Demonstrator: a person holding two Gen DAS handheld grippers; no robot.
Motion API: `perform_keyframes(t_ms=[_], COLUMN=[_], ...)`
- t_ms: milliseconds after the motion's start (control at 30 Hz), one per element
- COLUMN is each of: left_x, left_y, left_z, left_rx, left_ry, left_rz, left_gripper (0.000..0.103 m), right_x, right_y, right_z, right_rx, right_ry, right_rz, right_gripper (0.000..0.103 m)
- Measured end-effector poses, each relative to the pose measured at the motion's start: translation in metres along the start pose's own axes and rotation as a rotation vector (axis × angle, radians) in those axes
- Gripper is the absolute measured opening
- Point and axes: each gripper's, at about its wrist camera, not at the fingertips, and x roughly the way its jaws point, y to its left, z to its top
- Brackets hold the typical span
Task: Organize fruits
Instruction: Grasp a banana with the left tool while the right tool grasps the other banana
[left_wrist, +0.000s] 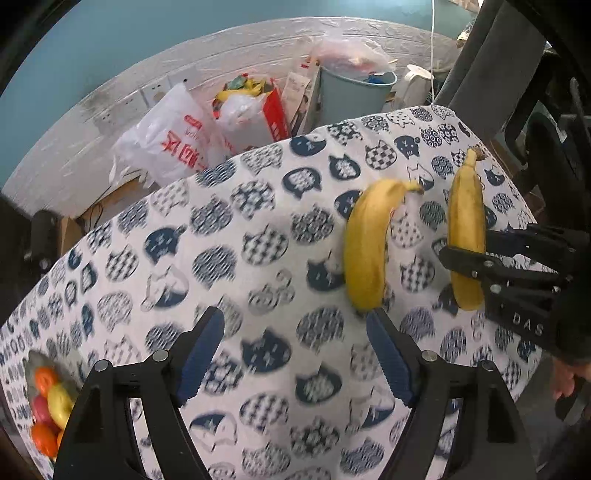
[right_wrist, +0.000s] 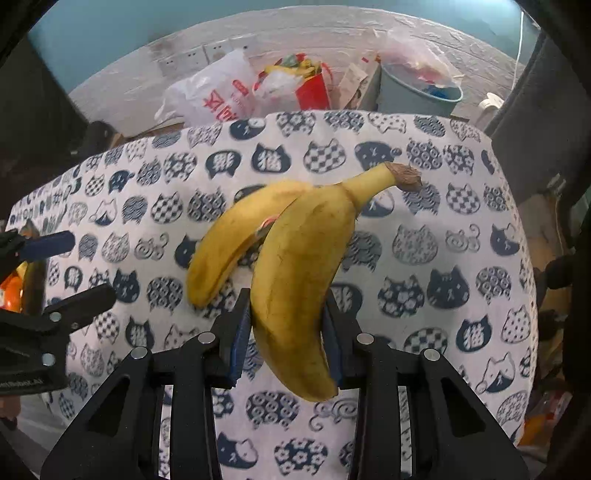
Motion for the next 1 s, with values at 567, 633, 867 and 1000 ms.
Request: perform_keyframes(t_ms=[567, 633, 867, 1000], left_x=[0.062, 0.067, 0.082, 0.082], left_y=[-0.034, -0.037, -0.045, -0.046], left_z=[0.042, 0.043, 0.045, 0.047], left_rx=[0.019, 0.029, 0.031, 0.026], left_ry=[0.015, 0.019, 0.024, 0.000], left_rz=[-0.040, -0.045, -0.045, -0.030], left_gripper=[0.081, 0.081, 0.081, 0.081], right_x=[0.036, 0.038, 0.038, 0.039], right_y=[-0.040, -0.045, -0.061, -0.064], right_z=[0.018, 0.018, 0.013, 0.010], right_rx=[0.138, 0.157, 0.226, 0.228], right_ry=[0.027, 0.032, 0.033, 0.037], right_rz=[0.026, 0.029, 0.048, 0.044], right_gripper=[0.034, 0.034, 0.034, 0.034])
